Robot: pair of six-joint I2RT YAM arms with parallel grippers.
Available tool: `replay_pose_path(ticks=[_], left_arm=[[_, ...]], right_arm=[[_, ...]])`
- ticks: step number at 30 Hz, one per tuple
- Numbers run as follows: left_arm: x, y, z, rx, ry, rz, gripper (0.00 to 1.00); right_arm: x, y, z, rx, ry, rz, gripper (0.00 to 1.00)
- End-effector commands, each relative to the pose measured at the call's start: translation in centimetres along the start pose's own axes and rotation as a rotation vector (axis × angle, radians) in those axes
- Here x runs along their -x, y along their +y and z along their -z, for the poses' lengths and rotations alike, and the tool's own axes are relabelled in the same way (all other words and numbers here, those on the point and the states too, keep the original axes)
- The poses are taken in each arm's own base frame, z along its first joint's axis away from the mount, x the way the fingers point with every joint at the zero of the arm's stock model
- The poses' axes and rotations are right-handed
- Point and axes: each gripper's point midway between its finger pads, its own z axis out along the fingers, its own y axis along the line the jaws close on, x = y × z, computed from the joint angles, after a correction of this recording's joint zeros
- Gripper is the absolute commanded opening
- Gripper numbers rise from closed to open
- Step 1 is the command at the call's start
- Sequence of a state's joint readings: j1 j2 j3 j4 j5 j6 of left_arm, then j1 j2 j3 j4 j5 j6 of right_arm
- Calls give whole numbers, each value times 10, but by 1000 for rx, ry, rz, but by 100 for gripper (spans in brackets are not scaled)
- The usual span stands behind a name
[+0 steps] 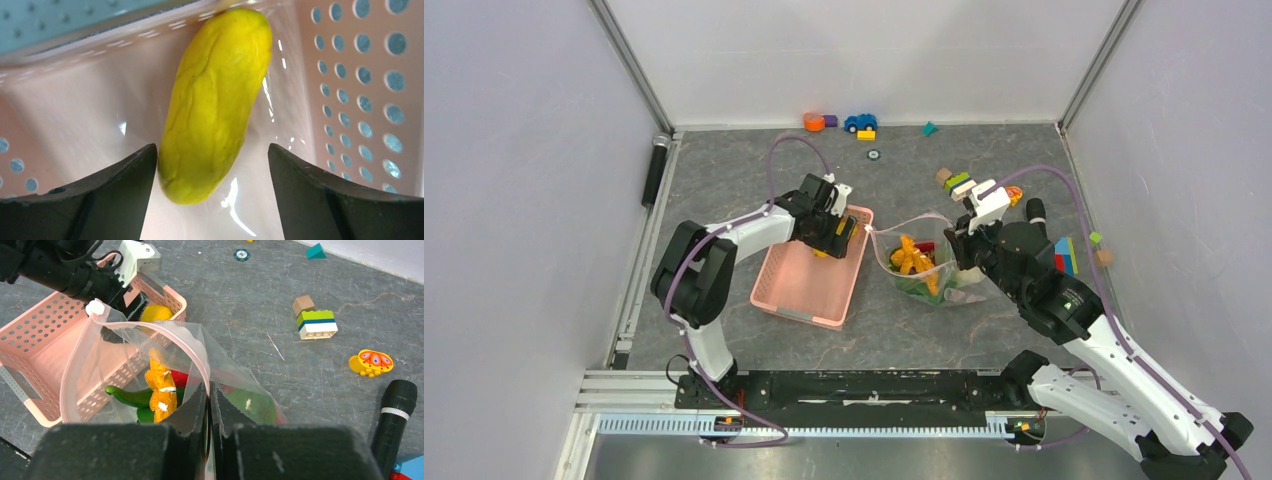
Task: Place the food in the zip-top bag and seal the zipper
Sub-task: Pick up the fake fruit from the bin.
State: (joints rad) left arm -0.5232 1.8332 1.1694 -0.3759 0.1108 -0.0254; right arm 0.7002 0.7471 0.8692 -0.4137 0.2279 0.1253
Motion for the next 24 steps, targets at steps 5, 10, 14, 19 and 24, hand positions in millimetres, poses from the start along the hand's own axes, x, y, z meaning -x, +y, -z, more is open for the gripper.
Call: replay_pose_path(ticks=[5,10,14,19,24], left_arm=[[21,-11,32,-34,-121,65,64],[19,-11,27,-34,-105,79,60],[15,-10,19,-27,-78,94,61],[12,-8,15,-15,-57,111,62],[11,-9,16,-17,-58,119,56]], right_arm=[[13,-3,1,-17,-43,2,9],[13,-3,1,-17,-44,3,9],[12,-4,2,-19,-43,2,9],[12,-4,1,-21,-43,4,9],[12,-4,1,-23,-42,4,9]])
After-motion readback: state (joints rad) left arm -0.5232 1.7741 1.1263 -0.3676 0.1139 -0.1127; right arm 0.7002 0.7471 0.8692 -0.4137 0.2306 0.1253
